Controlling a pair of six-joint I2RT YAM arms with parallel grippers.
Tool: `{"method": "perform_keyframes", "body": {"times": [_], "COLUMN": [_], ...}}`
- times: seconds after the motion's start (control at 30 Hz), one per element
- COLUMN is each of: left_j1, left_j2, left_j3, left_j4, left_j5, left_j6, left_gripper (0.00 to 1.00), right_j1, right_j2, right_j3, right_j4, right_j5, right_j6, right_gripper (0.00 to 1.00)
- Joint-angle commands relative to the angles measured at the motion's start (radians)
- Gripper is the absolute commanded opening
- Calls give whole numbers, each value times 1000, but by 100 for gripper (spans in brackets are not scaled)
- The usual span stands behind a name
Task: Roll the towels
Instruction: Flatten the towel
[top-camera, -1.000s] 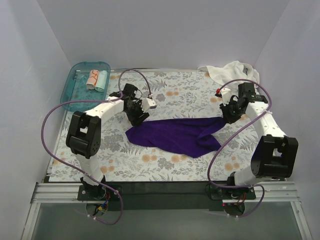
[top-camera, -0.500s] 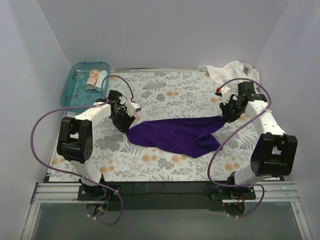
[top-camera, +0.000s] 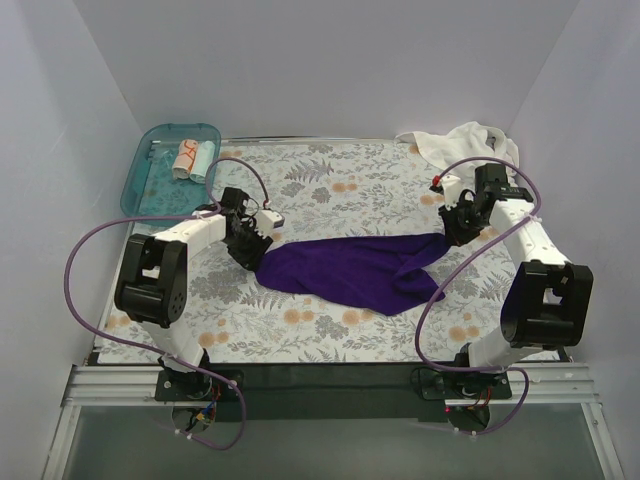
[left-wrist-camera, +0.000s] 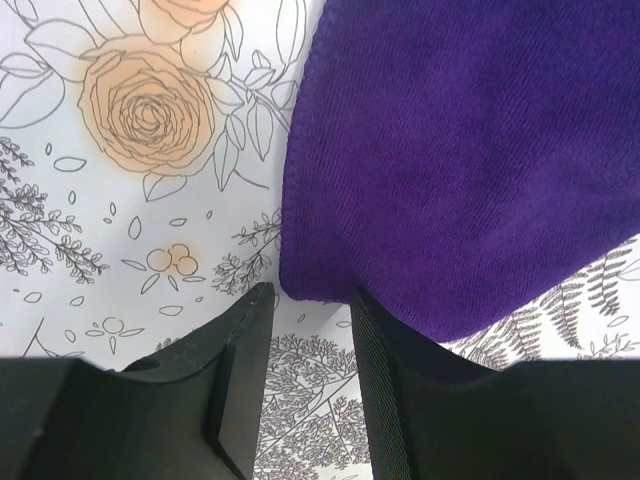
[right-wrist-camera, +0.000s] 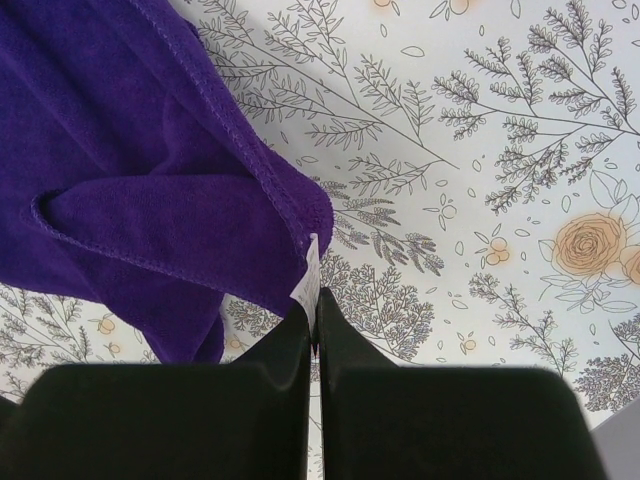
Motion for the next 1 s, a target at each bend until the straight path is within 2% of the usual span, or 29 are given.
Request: {"method": "perform_keyframes", "body": {"times": [0.0, 0.2, 0.47, 0.6, 0.63, 0.67, 0.83, 0.97], "left_j1": [-18, -18, -41, -56, -54, -56, -38, 77], "left_j2": [-8, 6, -2, 10, 19, 25, 4, -31], "left_j3": [-6, 54, -65, -96, -93, -76, 26, 209], "left_j4": [29, -5, 76, 111, 111, 101, 50, -34], "left_j5": [-11, -46, -83, -100, -97, -88, -112, -93], "left_j6": [-33, -44, -70, -76, -76, -72, -27, 16], "left_gripper": [34, 32, 24, 15, 4, 0, 0, 0], "right_j1": [-10, -10, -10, -12, -12, -12, -31, -64], "right_j2": [-1, -5, -2, 6, 7, 7, -1, -7], "right_j3": [33, 28, 38, 50, 51, 54, 117, 238], "right_j4": [16, 18, 16, 16, 16, 16, 16, 10], "right_j5": [-3, -3, 0, -8, -9, -11, -11, -12], "right_j6": [4, -7, -5, 2, 4, 5, 12, 16], "right_gripper": [1, 1, 1, 1, 1, 1, 1, 1]}}
